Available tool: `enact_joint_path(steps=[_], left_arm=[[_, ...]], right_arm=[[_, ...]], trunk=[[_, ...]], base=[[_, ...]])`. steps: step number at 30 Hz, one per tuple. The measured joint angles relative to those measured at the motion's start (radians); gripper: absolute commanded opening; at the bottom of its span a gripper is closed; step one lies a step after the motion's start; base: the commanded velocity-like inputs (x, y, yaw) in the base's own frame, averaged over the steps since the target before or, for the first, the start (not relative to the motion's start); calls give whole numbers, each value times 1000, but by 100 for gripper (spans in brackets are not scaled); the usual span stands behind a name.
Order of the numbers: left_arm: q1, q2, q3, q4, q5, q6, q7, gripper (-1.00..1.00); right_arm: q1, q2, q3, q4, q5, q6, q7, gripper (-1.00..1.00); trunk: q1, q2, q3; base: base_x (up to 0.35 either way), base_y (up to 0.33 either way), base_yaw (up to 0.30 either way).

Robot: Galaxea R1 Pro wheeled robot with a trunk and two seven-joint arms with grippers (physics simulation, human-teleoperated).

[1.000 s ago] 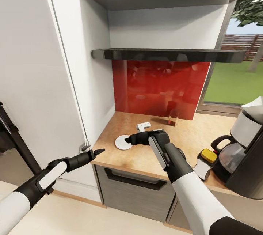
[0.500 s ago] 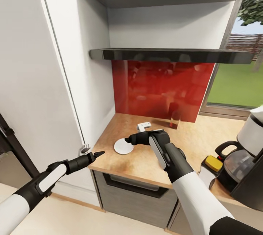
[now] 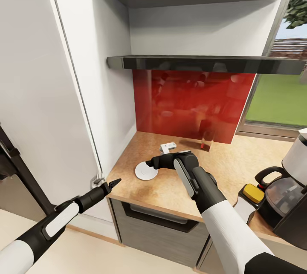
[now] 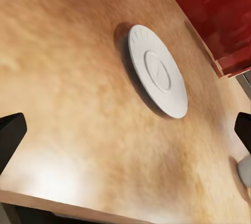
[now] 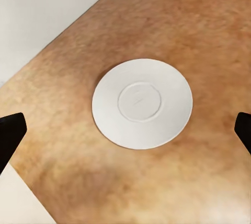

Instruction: Set up a coffee station on the kitchen countertop: keep the coffee maker on the countertop, move the bottle of coffee from the kitchen shelf to the counter next to the coffee maker, place a paper coffee filter on top of the coffee maker, put the saucer next to the coffee maker with the coffee cup on the saucer, and place the electric kettle next to the coffee maker.

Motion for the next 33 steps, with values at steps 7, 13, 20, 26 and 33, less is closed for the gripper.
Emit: enact_joint_path(steps=[7, 13, 20, 26, 33], left_arm=[[4, 1, 0, -7, 3, -5, 0, 100], [5, 1, 1, -6, 3, -5, 0, 100], [5, 0, -1, -4, 3, -5, 0, 100], [6, 1, 0, -4, 3, -6, 0, 100], [6, 1, 1, -4, 3, -5, 0, 100]], right_arm=[[0, 0, 0, 0, 1, 0, 0, 100], [0, 0, 0, 0, 1, 0, -1, 100], [0, 0, 3, 1, 4, 0, -1, 100], [0, -1, 3, 7, 5, 0, -1, 100], [0, -1, 3, 50, 4, 0, 0, 100]], trunk=[[0, 0, -3], [0, 0, -8], [0, 0, -8], [0, 0, -8], [0, 0, -8]], base=[[0, 0, 77], [96, -27, 82], [66, -33, 4], [125, -78, 0], [72, -36, 0]])
